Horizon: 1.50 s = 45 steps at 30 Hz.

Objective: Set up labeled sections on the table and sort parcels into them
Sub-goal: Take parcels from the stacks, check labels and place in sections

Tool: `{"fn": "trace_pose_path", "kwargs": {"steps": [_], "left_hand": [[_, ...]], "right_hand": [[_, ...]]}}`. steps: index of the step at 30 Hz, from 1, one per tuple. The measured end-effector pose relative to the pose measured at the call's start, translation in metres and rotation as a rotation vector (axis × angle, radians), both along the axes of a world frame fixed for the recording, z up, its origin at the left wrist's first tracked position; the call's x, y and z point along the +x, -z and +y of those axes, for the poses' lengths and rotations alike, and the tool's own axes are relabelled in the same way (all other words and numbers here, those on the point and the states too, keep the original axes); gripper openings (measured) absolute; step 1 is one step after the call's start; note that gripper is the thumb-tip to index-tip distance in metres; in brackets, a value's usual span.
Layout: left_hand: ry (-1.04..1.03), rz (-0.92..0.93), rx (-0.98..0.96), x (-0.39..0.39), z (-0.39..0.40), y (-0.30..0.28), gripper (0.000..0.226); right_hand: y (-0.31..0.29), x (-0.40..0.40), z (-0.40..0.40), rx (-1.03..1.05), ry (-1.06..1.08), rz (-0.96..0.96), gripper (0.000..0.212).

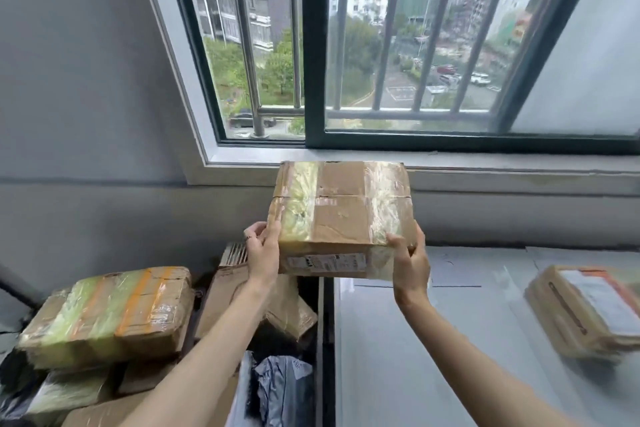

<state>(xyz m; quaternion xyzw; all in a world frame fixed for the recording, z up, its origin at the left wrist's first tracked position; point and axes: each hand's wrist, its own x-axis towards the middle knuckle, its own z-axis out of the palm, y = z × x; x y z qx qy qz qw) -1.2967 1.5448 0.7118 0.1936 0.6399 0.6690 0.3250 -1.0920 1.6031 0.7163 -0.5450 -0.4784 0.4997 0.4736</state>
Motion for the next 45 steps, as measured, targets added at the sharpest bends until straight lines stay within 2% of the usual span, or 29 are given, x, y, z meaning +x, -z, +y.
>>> {"fn": "trace_pose_path", "kwargs": {"steps": [2,7,13,16,19,25,29,33,37,45], "left_hand": [[0.035,-0.013,0.002,0.034,0.004,-0.010,0.026],[0.094,0.026,-0.038,0.124,0.017,-0.029,0.048],[0.051,-0.040,-0.003,0.233,0.037,-0.042,0.026],[0.037,-0.072,0.000,0.281,0.044,-0.046,0.028],[0.035,-0.062,-0.008,0.311,0.051,-0.050,0.034],[0.042,-0.060,0.019,0.353,0.061,-0.059,0.030],[0.086,-0.092,0.041,0.365,0.066,-0.062,0.031],[0.120,-0.116,0.048,0.381,0.067,-0.065,0.028],[0.114,-0.124,0.057,0.394,0.069,-0.065,0.034],[0.079,-0.137,0.066,0.432,0.078,-0.073,0.029]], "right_hand": [[-0.009,0.035,0.004,0.016,0.017,0.014,0.073],[-0.025,0.128,0.017,0.030,0.024,0.036,0.072],[-0.035,0.238,0.040,0.044,-0.002,0.020,0.071],[-0.040,0.283,0.048,0.053,-0.001,0.011,0.071],[-0.041,0.311,0.055,0.056,0.003,-0.016,0.073],[-0.045,0.352,0.062,0.042,0.007,0.003,0.085],[-0.050,0.370,0.062,0.053,0.027,0.001,0.077],[-0.057,0.386,0.062,0.062,0.035,-0.033,0.084],[-0.063,0.398,0.066,0.070,0.037,-0.040,0.081],[-0.061,0.431,0.080,0.045,0.024,-0.033,0.079]]}}
